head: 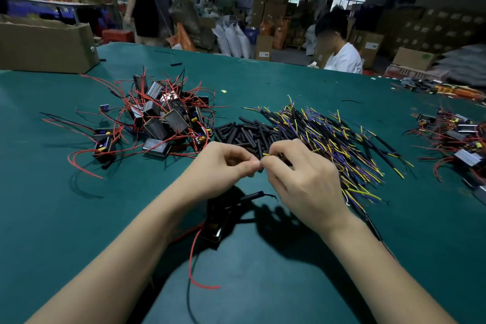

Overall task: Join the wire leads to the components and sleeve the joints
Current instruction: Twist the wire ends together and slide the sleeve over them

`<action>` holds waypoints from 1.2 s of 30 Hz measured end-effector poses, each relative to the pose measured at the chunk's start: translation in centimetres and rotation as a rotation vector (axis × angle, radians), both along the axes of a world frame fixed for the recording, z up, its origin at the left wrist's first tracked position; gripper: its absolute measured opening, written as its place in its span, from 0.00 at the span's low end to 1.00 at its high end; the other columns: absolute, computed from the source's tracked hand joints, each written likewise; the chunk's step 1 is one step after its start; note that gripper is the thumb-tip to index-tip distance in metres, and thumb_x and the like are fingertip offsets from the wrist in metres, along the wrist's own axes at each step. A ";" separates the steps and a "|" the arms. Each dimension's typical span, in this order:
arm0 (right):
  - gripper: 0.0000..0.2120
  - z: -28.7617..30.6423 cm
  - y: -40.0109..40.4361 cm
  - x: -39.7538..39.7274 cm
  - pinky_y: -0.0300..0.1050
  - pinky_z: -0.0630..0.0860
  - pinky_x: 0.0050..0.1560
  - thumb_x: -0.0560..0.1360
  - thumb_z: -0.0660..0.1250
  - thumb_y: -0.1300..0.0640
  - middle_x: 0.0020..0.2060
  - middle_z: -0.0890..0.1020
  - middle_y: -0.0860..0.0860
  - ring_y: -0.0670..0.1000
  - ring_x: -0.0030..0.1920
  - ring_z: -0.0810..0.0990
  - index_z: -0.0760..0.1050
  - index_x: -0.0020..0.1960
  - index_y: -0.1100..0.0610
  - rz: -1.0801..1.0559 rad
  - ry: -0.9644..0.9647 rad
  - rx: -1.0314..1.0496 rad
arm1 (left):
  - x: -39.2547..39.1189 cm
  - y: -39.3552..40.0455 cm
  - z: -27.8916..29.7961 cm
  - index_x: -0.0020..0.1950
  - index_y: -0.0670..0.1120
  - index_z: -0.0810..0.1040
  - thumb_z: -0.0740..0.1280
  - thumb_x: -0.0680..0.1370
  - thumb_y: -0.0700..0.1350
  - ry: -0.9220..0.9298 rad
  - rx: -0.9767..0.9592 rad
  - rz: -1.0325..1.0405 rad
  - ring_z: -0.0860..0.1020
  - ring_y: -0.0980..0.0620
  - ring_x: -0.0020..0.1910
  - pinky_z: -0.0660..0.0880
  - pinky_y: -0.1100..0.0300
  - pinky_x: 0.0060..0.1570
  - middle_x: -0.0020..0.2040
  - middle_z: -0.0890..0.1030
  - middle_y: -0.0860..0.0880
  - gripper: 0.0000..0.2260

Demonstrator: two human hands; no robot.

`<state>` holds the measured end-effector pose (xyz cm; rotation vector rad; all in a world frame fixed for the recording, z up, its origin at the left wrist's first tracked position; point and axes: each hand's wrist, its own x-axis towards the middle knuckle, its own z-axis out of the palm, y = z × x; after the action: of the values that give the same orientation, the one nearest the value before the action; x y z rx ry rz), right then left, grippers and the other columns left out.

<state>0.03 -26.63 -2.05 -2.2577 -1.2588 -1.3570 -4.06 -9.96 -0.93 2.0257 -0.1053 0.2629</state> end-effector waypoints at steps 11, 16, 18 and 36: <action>0.04 1.0 -0.6 0.4 0.42 0.72 0.44 0.73 0.72 0.62 0.38 0.82 0.45 0.51 0.40 0.76 0.83 0.42 0.54 0.274 0.971 0.386 | -0.6 -0.5 -0.9 0.43 0.49 0.81 0.67 0.75 0.48 -0.546 0.578 0.182 0.77 0.53 0.40 0.68 0.52 0.50 0.40 0.80 0.55 0.04; 0.05 1.2 -0.9 0.5 0.36 0.68 0.42 0.71 0.73 0.61 0.37 0.81 0.46 0.49 0.38 0.74 0.83 0.41 0.51 0.262 1.000 0.364 | -0.5 -0.7 -0.9 0.43 0.47 0.81 0.68 0.75 0.44 -0.667 0.727 0.205 0.78 0.48 0.37 0.68 0.51 0.46 0.38 0.80 0.52 0.03; 0.07 1.2 -1.1 0.6 0.35 0.68 0.41 0.71 0.74 0.60 0.36 0.80 0.46 0.46 0.38 0.74 0.82 0.40 0.49 0.241 0.989 0.349 | -0.4 -0.7 -0.9 0.42 0.47 0.81 0.69 0.75 0.43 -0.691 0.785 0.211 0.78 0.47 0.37 0.68 0.52 0.46 0.38 0.80 0.52 0.03; 0.02 0.1 -0.3 -0.4 0.48 0.74 0.36 0.75 0.69 0.56 0.40 0.78 0.44 0.45 0.41 0.75 0.78 0.43 0.52 0.072 0.616 0.052 | -0.7 0.6 -0.3 0.43 0.50 0.80 0.71 0.72 0.46 -0.382 0.696 0.057 0.76 0.56 0.39 0.69 0.48 0.55 0.36 0.76 0.57 0.01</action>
<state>-0.36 -26.92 -1.91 -2.2990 -1.0494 -0.5755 -4.77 -9.32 -1.23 2.6430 -0.4268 0.7272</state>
